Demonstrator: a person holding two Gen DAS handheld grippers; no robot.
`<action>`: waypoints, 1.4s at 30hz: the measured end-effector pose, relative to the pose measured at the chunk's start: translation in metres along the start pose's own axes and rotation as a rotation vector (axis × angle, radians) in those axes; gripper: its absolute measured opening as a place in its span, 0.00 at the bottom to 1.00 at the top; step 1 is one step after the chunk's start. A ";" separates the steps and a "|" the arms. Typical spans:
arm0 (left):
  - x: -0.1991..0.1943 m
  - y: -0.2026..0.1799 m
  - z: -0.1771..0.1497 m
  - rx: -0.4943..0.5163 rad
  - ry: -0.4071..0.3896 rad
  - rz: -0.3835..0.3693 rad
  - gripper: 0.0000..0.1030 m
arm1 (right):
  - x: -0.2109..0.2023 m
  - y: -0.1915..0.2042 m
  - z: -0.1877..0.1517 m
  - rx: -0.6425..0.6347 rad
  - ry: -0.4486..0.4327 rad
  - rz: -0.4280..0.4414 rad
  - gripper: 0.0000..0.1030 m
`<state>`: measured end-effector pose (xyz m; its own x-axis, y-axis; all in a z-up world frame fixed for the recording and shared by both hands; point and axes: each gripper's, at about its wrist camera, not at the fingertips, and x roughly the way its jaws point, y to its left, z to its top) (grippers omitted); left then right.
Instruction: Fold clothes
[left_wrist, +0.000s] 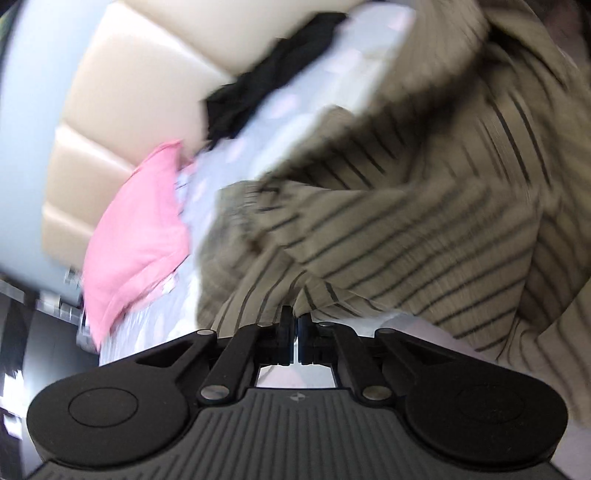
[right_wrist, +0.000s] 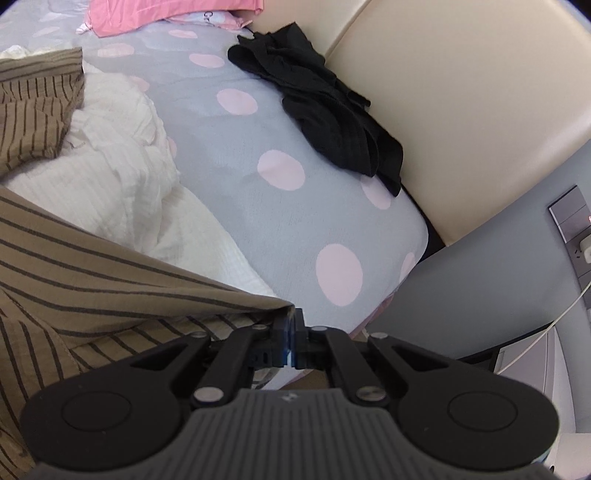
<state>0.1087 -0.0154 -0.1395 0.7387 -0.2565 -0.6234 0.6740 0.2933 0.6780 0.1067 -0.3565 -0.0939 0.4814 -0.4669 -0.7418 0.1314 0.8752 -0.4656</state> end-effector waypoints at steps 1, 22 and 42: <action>-0.008 0.008 -0.003 -0.050 0.007 0.018 0.00 | -0.006 0.000 0.002 0.001 -0.016 -0.003 0.01; -0.342 0.163 -0.082 -0.714 -0.056 0.678 0.00 | -0.343 0.068 0.052 -0.090 -0.791 0.164 0.01; -0.491 0.131 -0.105 -0.798 -0.025 0.722 0.00 | -0.458 0.090 0.020 0.006 -0.984 0.308 0.01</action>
<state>-0.1663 0.2455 0.2150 0.9658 0.2017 -0.1628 -0.1154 0.8970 0.4267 -0.0848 -0.0613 0.2135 0.9909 0.0857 -0.1035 -0.1147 0.9411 -0.3181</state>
